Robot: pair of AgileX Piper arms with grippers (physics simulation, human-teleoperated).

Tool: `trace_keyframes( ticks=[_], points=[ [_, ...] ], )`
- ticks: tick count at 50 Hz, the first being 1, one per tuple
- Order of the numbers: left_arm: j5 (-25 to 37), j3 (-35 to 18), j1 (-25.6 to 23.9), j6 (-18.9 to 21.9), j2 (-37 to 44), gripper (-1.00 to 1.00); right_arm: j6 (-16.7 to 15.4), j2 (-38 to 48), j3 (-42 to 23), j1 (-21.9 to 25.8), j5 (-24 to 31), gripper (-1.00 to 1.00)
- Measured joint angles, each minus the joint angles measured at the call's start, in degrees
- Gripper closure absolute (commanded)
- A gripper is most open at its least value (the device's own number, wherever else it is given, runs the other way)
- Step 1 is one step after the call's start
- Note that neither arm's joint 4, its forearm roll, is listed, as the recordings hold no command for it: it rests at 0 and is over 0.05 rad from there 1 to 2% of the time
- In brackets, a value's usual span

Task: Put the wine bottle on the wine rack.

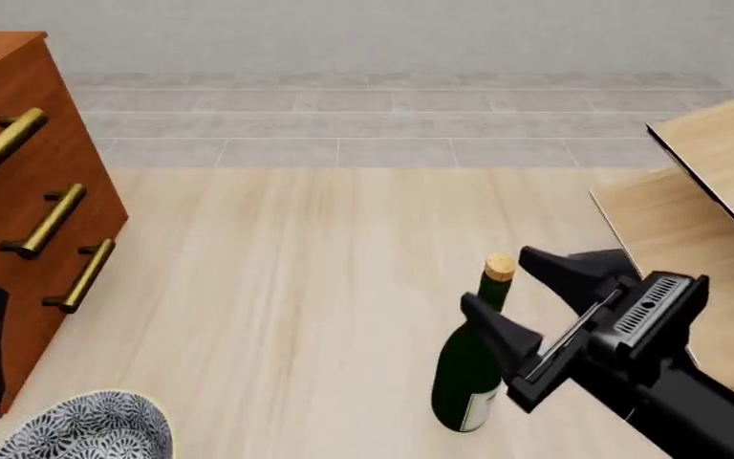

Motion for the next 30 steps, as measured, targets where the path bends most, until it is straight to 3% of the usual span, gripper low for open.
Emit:
trace_keyframes(
  ticks=[15, 26, 27, 30],
  points=[
    [-0.4, 0.4, 0.6, 0.1, 0.0, -1.00, 0.3, 9.0, -0.2, 0.3, -7.3, -1.00],
    [-1.0, 1.1, 0.7, 0.3, 0.0, -1.00, 0.4, 12.1, -0.3, 0.6, -9.7, -1.00],
    [-1.0, 1.1, 0.7, 0.4, 0.0, -1.00, 0.4, 12.2, -0.3, 0.7, -9.7, 1.00],
    [-1.1, 1.1, 0.8, 0.5, 0.0, -1.00, 0.4, 12.2, -0.3, 0.7, -9.8, 1.00]
  ],
)
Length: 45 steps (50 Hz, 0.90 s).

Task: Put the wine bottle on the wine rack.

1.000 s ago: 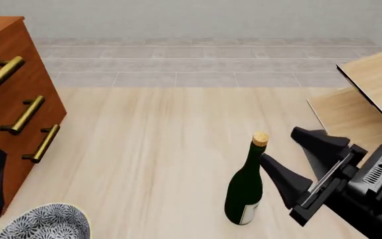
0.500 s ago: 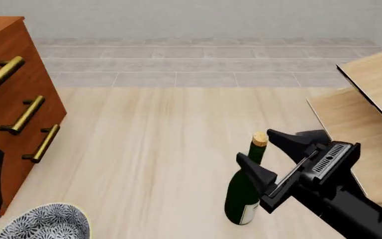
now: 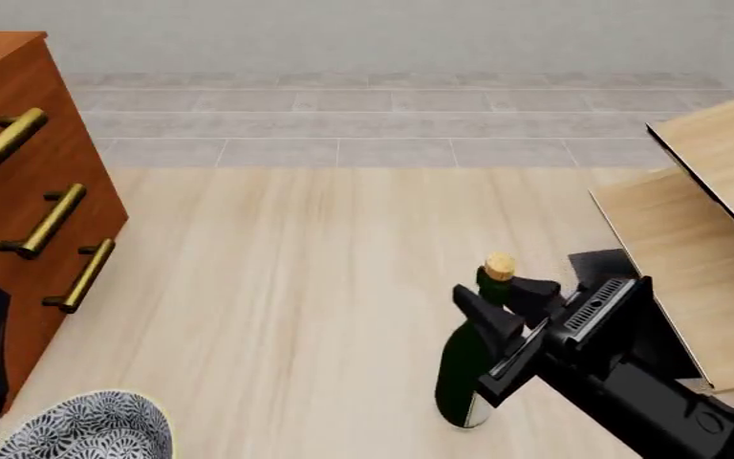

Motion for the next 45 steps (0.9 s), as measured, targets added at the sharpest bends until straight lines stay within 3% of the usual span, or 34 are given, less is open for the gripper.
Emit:
trace_keyframes(
  ticks=[19, 37, 45],
  points=[
    [-0.3, 0.2, -0.3, 0.5, 0.0, -1.00, -0.4, -3.8, 0.3, -0.5, 2.7, 1.00],
    [-0.1, -0.3, -0.9, 0.8, 0.0, -1.00, 1.6, -17.7, -4.2, -1.2, 16.8, 1.00],
    [0.0, -0.5, -0.9, 0.5, 0.0, -1.00, 2.7, -22.6, -7.9, -4.2, 24.3, 1.00]
  ],
)
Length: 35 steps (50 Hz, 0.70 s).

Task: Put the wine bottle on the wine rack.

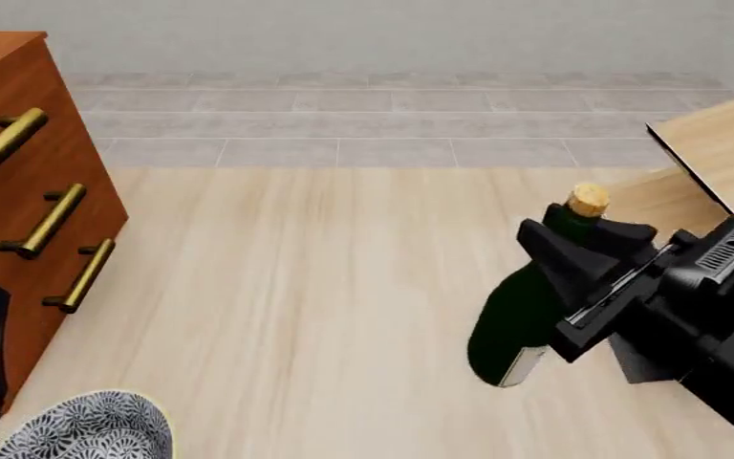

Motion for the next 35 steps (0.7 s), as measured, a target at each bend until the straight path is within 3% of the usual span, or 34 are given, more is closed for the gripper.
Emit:
trace_keyframes(
  ticks=[8, 18, 35],
  points=[
    [-0.1, -0.1, 0.0, -0.4, 0.0, -1.00, 3.0, -4.1, -4.8, -5.4, 8.5, 1.00],
    [-0.5, 0.2, 0.1, -0.9, 0.0, -1.00, 9.0, -8.1, -12.7, -12.6, 19.3, 1.00],
    [-0.4, -0.3, 0.5, -1.8, 0.0, -1.00, 17.7, -7.2, -24.0, -25.8, 32.7, 1.00]
  ],
)
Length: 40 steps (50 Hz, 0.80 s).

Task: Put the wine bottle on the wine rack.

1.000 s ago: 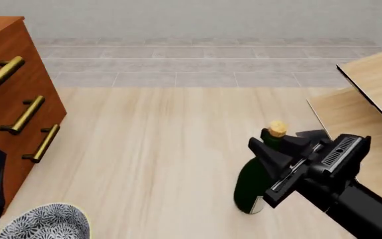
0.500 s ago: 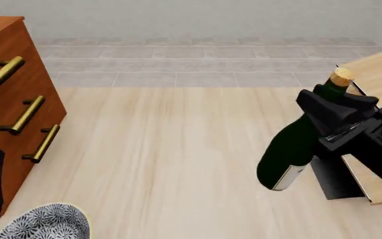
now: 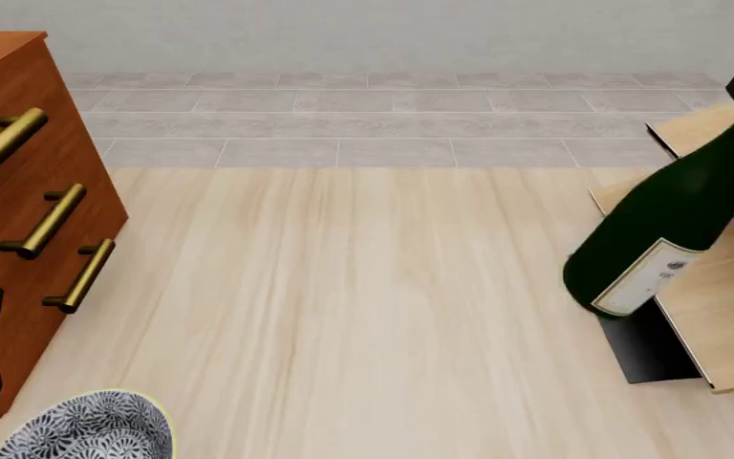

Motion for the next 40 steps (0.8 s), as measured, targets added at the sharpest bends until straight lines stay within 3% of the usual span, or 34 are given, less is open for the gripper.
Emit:
trace_keyframes(
  ticks=[21, 40],
  points=[
    [0.5, -0.9, 0.1, -0.6, 0.0, -1.00, 9.3, 5.8, -9.7, -16.7, 10.0, 1.00],
    [1.5, -2.0, -0.6, -0.6, 0.0, -1.00, 12.6, 10.7, -16.2, -28.9, 15.0, 1.00]
  ],
)
